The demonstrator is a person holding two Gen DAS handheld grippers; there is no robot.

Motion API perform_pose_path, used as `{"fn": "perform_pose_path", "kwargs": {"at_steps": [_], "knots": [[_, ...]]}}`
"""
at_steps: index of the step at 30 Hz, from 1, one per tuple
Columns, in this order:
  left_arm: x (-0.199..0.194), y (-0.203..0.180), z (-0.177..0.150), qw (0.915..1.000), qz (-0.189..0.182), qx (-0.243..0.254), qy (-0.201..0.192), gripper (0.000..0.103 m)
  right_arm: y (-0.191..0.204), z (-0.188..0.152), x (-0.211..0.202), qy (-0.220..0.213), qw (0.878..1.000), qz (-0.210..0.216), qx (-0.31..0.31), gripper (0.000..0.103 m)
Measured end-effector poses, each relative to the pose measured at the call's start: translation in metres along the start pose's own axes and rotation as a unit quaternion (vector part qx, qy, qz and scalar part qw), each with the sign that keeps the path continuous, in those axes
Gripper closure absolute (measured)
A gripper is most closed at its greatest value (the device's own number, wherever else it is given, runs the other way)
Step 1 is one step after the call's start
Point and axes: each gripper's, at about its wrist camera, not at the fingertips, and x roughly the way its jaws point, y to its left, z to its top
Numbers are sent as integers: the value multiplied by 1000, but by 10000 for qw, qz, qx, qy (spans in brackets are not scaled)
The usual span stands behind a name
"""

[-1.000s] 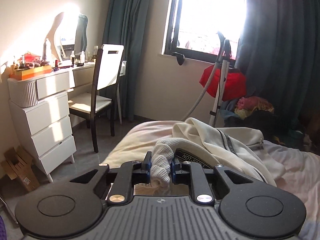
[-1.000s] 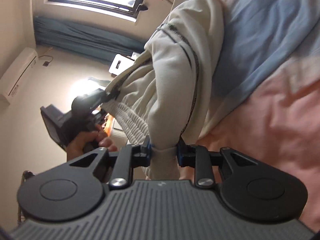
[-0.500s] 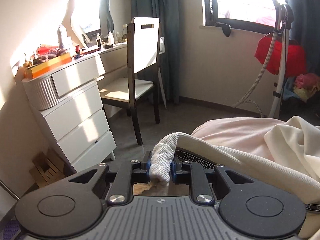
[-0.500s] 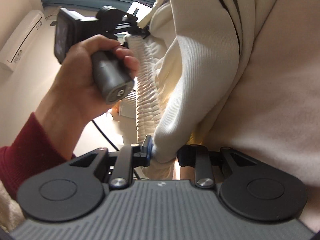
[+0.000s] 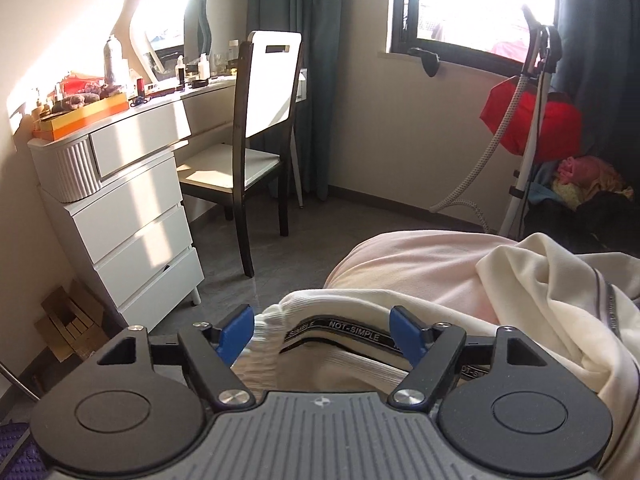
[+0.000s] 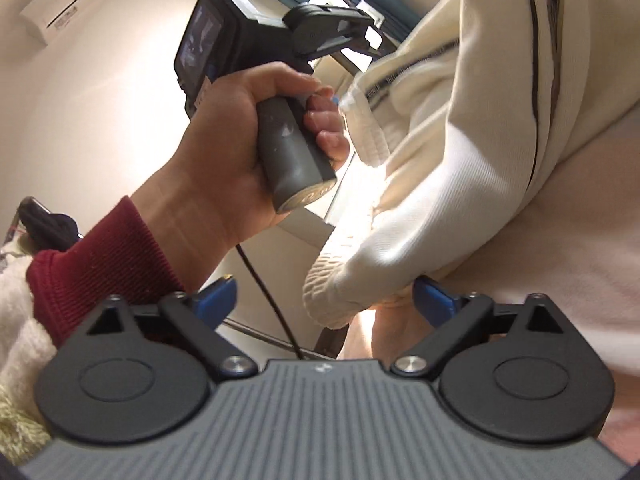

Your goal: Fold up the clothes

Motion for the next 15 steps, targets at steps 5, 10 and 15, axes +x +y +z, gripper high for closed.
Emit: {"fn": "perform_pose_path", "kwargs": {"at_steps": [5,10,15], "knots": [[-96,-24,-8,9959,-354,529,-636,0,39,14,-79,-507,9950,-540,-671,4],[-197,-55,-55,9854,-964,947,-1031,0,54,9,-179,-1192,9771,-1160,-1326,4],[-262,-78,-116,9789,-1247,1089,-1194,0,57,1,-244,-1620,9519,-1717,-1953,4]]}}
